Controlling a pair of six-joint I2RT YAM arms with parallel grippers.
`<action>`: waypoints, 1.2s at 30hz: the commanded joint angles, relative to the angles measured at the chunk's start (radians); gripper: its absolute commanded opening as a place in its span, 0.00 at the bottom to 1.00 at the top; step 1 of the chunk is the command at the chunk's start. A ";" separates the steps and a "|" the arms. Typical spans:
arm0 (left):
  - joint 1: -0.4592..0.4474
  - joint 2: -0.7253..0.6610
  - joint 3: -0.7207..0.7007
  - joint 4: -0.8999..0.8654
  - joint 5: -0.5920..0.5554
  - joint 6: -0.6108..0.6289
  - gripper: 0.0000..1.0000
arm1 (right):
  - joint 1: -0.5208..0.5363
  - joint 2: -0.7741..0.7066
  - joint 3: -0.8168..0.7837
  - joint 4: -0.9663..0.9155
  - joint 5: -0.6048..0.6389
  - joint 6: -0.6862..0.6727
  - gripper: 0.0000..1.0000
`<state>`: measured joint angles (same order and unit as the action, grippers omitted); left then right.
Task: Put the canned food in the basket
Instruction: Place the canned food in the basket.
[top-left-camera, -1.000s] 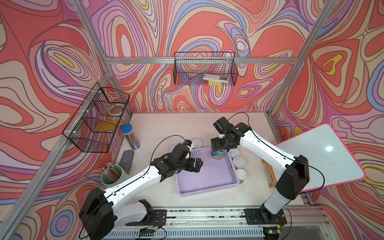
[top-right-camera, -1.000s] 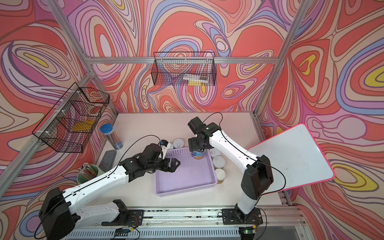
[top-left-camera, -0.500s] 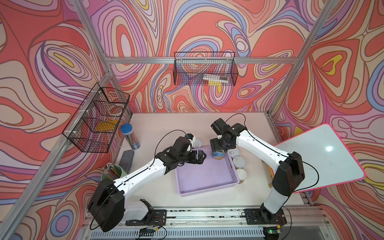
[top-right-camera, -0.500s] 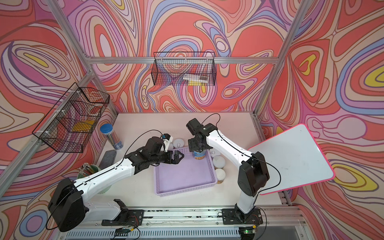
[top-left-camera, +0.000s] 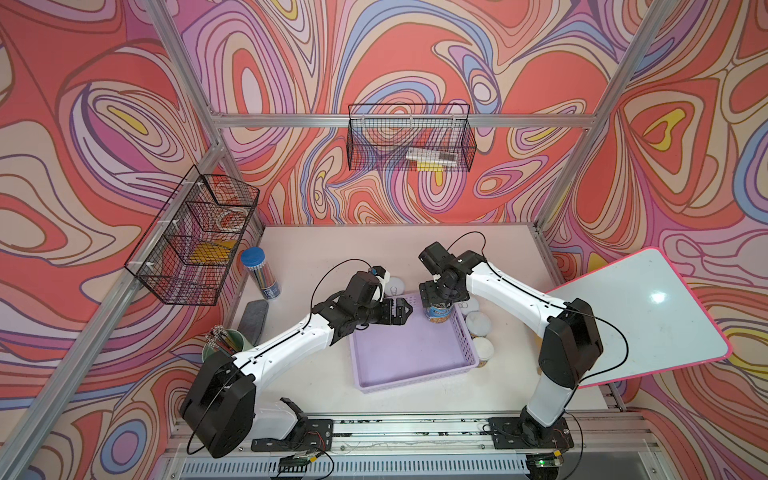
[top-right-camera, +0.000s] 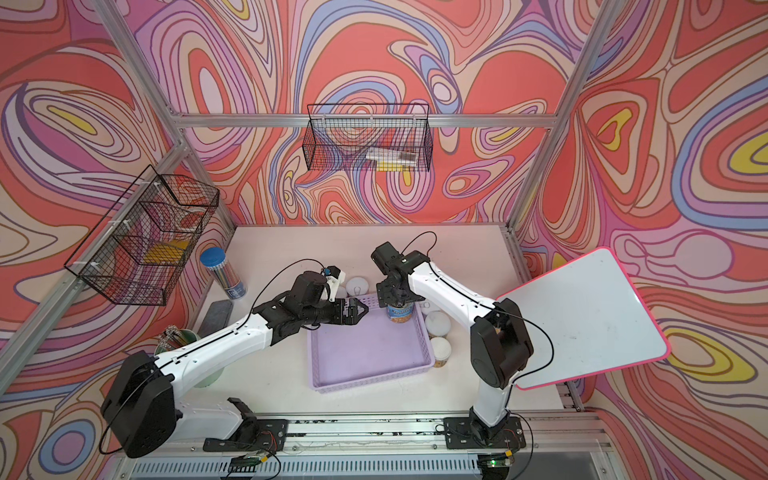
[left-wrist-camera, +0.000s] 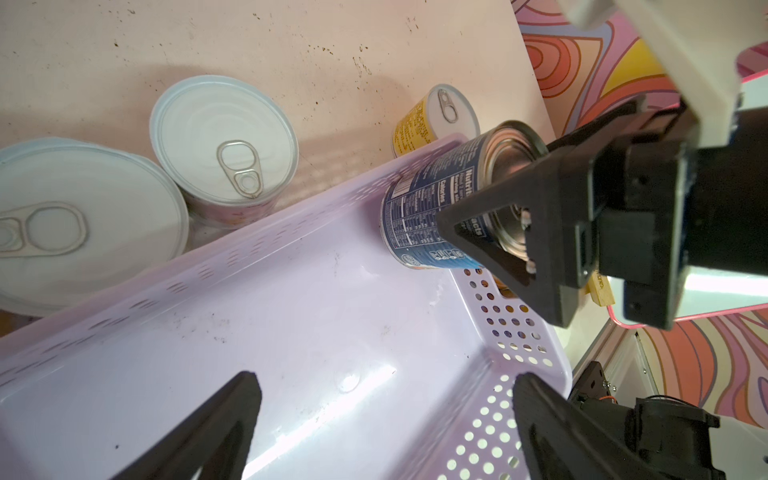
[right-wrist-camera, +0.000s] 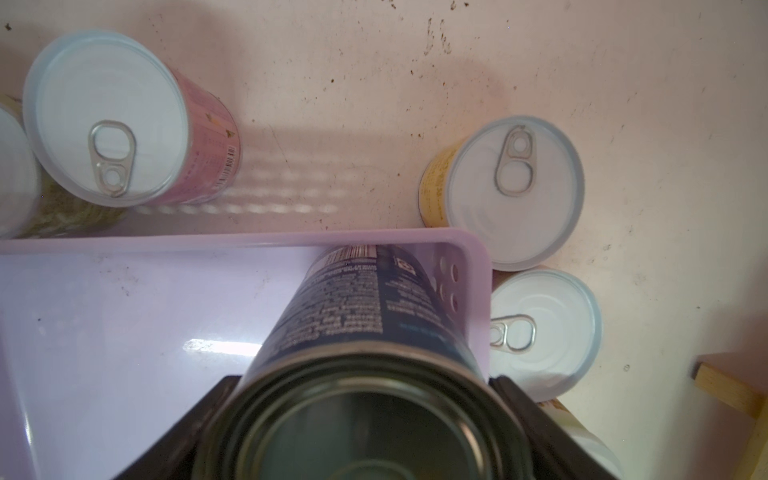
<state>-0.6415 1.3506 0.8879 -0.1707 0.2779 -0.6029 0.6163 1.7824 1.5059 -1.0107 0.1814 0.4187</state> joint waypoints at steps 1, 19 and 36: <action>0.005 -0.002 0.017 -0.023 -0.003 0.007 0.99 | -0.004 -0.017 0.000 0.061 0.038 0.013 0.50; 0.005 0.002 -0.003 -0.048 -0.036 0.004 0.99 | -0.017 0.018 -0.070 0.101 0.019 0.015 0.66; 0.005 0.007 0.089 -0.215 -0.141 0.066 0.99 | -0.018 -0.084 -0.047 0.106 -0.061 -0.012 0.98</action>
<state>-0.6415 1.3533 0.9169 -0.3111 0.1814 -0.5751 0.6014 1.7580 1.4372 -0.9260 0.1467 0.4217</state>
